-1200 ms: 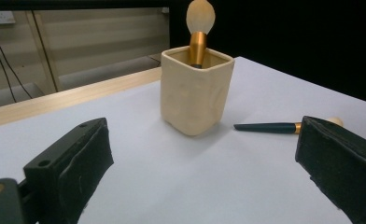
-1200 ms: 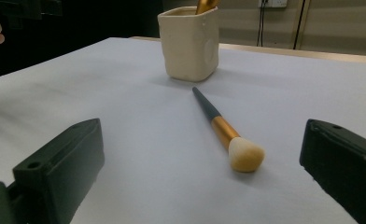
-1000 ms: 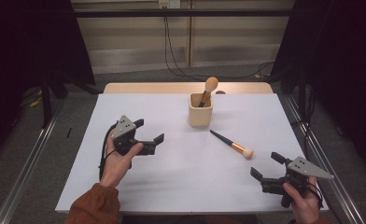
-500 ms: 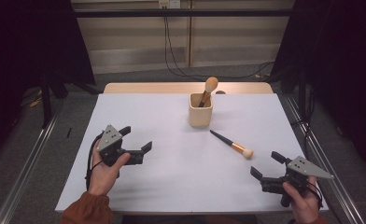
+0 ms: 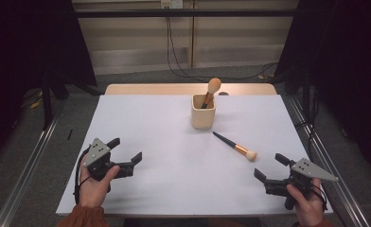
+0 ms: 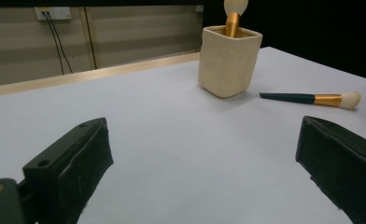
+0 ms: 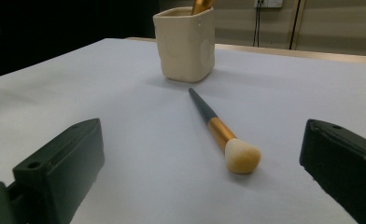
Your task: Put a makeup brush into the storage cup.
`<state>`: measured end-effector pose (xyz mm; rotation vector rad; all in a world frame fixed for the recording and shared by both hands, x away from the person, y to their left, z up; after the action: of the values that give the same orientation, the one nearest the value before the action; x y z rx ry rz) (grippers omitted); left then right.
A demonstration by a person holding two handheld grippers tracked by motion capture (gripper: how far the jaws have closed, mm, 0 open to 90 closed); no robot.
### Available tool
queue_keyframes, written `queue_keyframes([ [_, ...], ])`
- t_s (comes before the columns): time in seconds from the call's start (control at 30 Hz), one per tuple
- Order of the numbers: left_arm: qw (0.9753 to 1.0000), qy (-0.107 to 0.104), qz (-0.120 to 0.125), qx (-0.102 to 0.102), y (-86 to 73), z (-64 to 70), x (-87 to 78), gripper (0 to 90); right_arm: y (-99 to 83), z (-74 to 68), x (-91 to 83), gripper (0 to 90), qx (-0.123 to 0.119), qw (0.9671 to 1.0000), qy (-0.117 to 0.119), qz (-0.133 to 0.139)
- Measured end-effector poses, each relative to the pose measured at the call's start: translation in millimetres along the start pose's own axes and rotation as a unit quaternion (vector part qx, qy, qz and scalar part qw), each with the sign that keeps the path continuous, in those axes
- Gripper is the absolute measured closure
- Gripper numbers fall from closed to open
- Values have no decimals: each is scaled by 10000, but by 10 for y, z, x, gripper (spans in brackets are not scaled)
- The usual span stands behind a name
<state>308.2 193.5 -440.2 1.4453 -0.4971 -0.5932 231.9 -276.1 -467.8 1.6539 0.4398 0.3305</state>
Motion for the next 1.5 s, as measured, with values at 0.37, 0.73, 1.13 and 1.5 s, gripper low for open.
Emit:
queue_keyframes([
  [0.37, 10000, 53, -25, 11, -38, 8, -192, 32, 0, 18, -8, 0, 13, 10000, -36, -13],
  [0.73, 9998, 170, 35, -93, -98, -3, -383, 32, -2, 11, 0, 0, 2, 10000, -31, -3],
  [1.13, 9996, 250, 99, -105, -102, -39, -391, 32, 23, 42, 41, 0, -9, 9999, -124, 59],
  [1.5, 9996, 251, 91, -96, -102, -39, -430, 32, 96, 94, 176, 12, -36, 9998, -140, 115],
])
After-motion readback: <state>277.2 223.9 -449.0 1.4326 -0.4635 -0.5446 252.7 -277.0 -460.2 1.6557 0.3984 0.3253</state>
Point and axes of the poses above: each handheld gripper's, and its own axes: x roughly forward along the jaws, y roughly out of its top, z roughly to its right, the point moved 5 cm from there along x, roughly forward along the jaws, and after that the axes turned 15 degrees about z, right-handed, at the moved point
